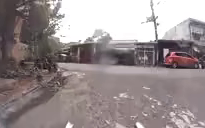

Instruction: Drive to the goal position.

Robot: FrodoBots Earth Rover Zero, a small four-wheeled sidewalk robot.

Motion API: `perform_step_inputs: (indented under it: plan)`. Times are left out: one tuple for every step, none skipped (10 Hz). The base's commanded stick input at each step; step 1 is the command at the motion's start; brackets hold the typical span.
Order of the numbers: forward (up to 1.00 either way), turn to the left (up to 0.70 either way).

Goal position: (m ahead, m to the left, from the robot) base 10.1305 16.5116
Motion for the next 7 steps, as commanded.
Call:
perform_step_inputs:
  plan:
    - [0.70, 0.09]
    - [0.70, 0.00]
    - [0.70, 0.00]
    - [0.70, 0.00]
    - [0.70, 0.00]
    - [0.70, 0.00]
    - [0.70, 0.00]
